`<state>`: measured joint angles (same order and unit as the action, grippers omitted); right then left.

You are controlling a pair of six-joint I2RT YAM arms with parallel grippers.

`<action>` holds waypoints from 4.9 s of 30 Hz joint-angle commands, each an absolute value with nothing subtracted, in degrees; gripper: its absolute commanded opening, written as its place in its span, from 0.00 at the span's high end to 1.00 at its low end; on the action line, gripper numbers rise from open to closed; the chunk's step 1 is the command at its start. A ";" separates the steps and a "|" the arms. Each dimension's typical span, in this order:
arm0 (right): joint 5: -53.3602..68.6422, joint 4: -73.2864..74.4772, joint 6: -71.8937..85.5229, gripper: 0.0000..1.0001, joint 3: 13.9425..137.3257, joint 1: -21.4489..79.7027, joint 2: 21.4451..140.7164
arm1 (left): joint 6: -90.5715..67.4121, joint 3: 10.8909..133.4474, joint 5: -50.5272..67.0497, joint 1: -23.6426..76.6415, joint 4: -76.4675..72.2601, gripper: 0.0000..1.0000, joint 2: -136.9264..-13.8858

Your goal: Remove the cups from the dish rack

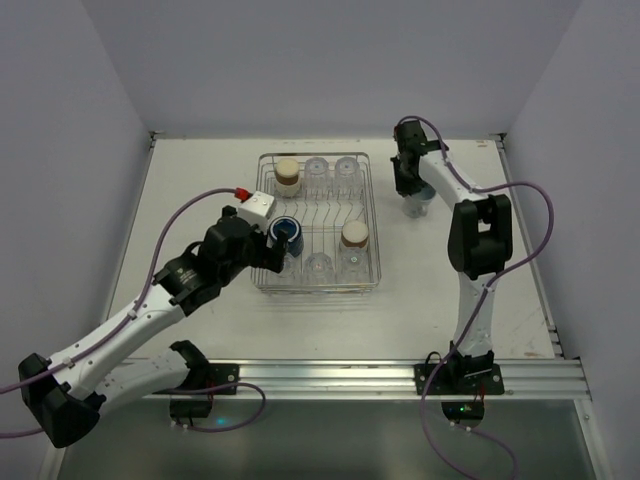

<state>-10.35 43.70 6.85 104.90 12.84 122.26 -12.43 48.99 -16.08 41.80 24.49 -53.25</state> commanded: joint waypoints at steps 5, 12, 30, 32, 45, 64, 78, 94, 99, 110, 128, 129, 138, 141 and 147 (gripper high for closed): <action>-13.89 40.87 4.48 0.85 105.65 12.92 121.82 | -12.92 52.90 -12.05 40.87 23.29 0.00 -56.25; -10.56 36.13 7.46 0.25 99.07 13.01 110.58 | -15.11 57.56 -13.45 40.87 25.58 0.00 -61.08; 9.14 9.85 21.00 0.01 56.78 18.10 63.91 | -21.18 63.54 -22.50 39.29 22.59 0.00 -81.03; 9.93 9.32 21.18 0.01 55.81 18.19 61.10 | -21.09 64.07 -22.85 38.94 22.32 0.00 -83.04; 14.67 7.47 21.97 0.01 53.79 18.28 56.95 | -21.53 63.63 -21.45 36.91 17.85 0.00 -92.46; 27.06 -12.11 37.17 0.06 47.55 21.61 58.44 | -21.09 61.79 -18.72 36.47 11.69 0.71 -77.79; 28.74 -40.06 55.36 0.13 35.96 25.22 61.43 | -31.98 56.61 3.06 36.30 -5.43 0.78 -62.41; 39.46 -61.42 66.61 0.47 36.47 27.51 70.91 | -49.65 46.94 14.85 36.21 -26.36 0.81 -59.42; 40.17 -69.33 71.09 0.53 36.12 28.65 74.17 | -54.83 41.85 13.28 36.21 -33.65 0.81 -57.84; 41.22 -80.24 77.16 0.96 36.92 30.15 78.31 | -59.15 39.64 12.92 36.39 -40.96 0.71 -58.01; 36.12 -66.11 69.27 1.00 32.96 26.99 62.42 | -38.43 45.78 7.58 36.39 -14.46 0.00 -48.17; 36.30 -63.74 68.39 1.00 32.87 24.98 61.27 | -34.93 47.71 6.43 36.30 -11.72 0.00 -47.56; 6.63 10.60 28.68 1.00 55.00 14.86 50.26 | -17.95 53.35 -1.84 36.39 18.00 0.00 -45.00; -8.49 22.91 20.32 1.00 65.01 13.72 54.83 | -16.09 51.52 -4.47 36.39 21.00 0.00 -44.65; -17.48 40.58 11.17 1.00 86.10 5.55 74.50 | -13.54 50.19 -3.35 36.39 21.88 0.00 -43.16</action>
